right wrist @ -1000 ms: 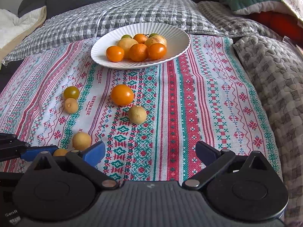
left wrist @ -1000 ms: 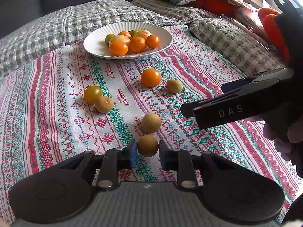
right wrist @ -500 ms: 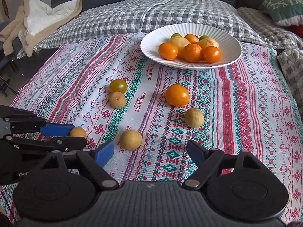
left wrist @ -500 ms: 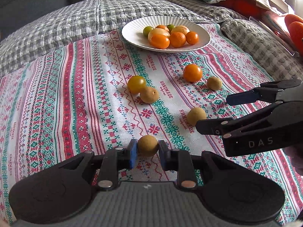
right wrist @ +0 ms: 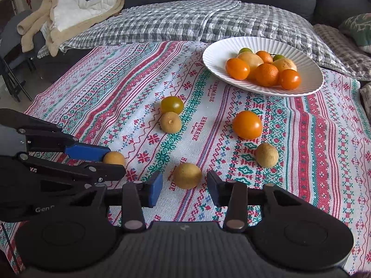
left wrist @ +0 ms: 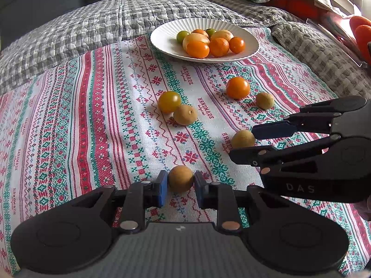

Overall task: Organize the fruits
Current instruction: 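Carry the right gripper's yellow fruit to the white plate while the left carries its own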

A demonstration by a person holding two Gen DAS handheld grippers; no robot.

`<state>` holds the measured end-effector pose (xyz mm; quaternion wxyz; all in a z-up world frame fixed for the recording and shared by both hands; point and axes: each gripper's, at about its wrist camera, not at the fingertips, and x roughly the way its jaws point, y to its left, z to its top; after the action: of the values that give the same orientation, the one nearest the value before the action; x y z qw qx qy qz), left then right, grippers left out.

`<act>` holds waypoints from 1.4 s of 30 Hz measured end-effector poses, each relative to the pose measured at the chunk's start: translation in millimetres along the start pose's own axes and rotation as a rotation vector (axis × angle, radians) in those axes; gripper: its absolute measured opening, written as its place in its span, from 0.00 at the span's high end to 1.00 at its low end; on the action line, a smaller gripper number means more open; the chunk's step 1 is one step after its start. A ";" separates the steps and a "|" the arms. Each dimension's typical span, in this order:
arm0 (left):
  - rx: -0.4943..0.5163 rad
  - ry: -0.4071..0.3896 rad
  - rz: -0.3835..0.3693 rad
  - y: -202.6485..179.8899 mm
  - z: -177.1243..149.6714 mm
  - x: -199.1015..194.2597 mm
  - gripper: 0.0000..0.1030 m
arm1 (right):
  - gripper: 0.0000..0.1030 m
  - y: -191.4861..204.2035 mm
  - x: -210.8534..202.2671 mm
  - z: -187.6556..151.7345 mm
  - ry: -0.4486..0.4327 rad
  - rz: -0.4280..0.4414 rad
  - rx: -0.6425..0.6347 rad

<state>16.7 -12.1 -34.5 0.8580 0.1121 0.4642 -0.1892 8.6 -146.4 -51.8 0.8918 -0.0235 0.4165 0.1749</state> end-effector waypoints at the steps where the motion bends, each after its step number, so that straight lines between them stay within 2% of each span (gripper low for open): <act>1: 0.001 0.000 0.001 -0.1 -0.1 0.0 0.88 | 0.68 -0.1 -0.7 -0.1 -0.005 0.003 -0.002; 7: -0.002 0.000 0.001 0.3 0.1 0.3 0.88 | 0.78 1.6 -4.3 -0.8 -0.027 0.008 -0.027; 15: -0.012 -0.008 0.011 1.2 1.2 -0.8 0.88 | 0.78 1.3 -6.4 -2.6 -0.032 0.011 -0.040; 28: -0.033 -0.033 0.015 1.6 4.7 -2.3 0.88 | 0.78 -15.8 -16.9 -1.7 -0.071 0.004 0.019; 42: -0.071 -0.108 -0.017 -2.7 25.0 -7.2 0.88 | 0.78 -39.5 -39.1 8.3 -0.168 0.007 0.116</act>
<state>30.8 -22.2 -14.9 0.8836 0.0673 0.4246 -0.1854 4.6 -193.3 -21.2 0.9230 0.0445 0.3495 0.1548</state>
